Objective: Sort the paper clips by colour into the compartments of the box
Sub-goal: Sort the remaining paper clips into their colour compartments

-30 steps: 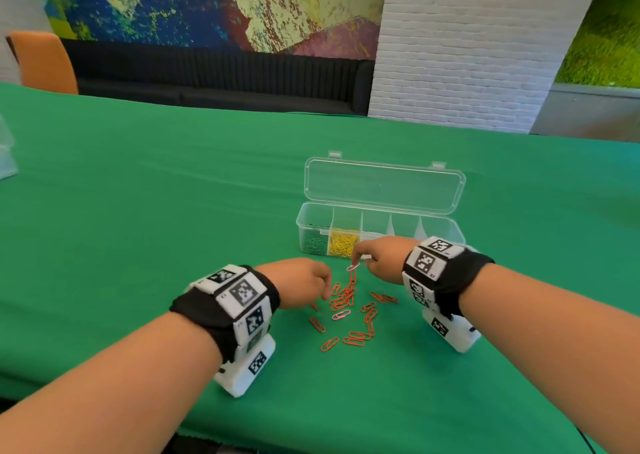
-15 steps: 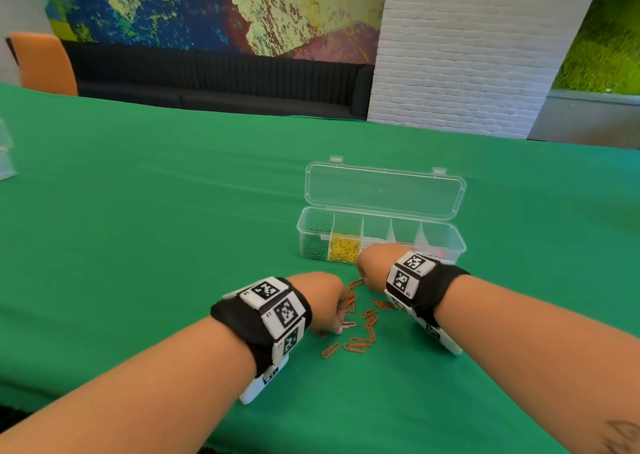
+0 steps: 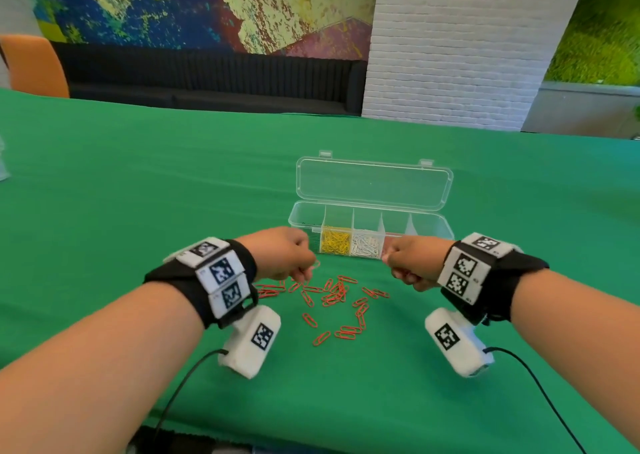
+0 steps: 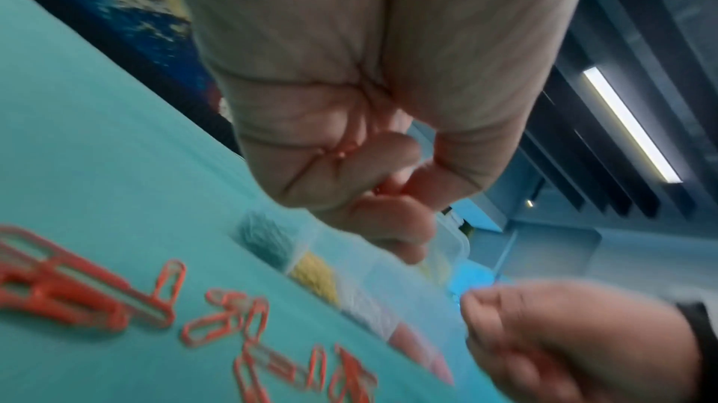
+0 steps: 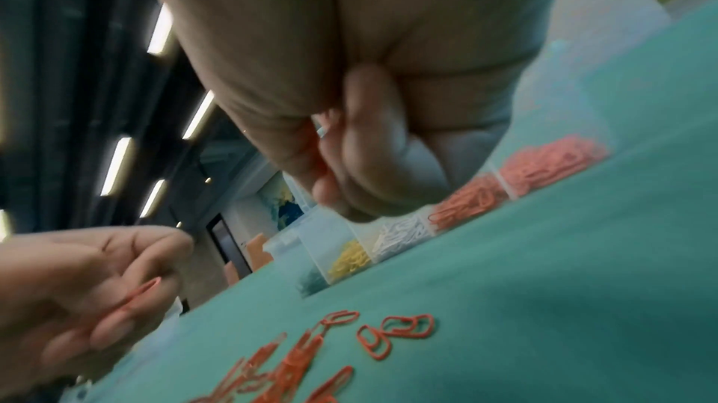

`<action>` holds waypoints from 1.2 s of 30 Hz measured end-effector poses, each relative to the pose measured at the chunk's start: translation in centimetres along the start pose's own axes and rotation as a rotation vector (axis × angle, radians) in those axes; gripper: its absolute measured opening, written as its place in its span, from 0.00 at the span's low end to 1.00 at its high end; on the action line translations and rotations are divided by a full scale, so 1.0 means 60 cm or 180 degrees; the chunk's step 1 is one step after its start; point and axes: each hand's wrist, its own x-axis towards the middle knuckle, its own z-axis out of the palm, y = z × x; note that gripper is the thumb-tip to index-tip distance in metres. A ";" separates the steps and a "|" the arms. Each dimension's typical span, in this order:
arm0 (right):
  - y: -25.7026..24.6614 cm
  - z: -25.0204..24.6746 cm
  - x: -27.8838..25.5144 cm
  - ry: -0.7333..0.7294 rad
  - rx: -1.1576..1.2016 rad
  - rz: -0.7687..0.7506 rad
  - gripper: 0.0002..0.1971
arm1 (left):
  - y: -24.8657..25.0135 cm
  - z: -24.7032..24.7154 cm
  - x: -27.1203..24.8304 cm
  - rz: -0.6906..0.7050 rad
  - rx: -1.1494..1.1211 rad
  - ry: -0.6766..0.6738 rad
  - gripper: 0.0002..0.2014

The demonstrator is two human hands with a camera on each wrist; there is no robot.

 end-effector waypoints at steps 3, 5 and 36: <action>0.007 -0.012 -0.003 -0.0078 0.0885 0.0235 0.07 | 0.002 -0.027 -0.009 -0.0123 -0.0915 0.0336 0.11; 0.008 -0.020 -0.007 -0.0099 0.1401 0.0265 0.04 | 0.004 -0.045 -0.017 -0.0168 -0.1388 0.0416 0.10; 0.058 -0.029 -0.025 -0.0065 0.2128 0.0300 0.14 | -0.007 0.020 0.057 -0.0584 0.2630 0.0088 0.00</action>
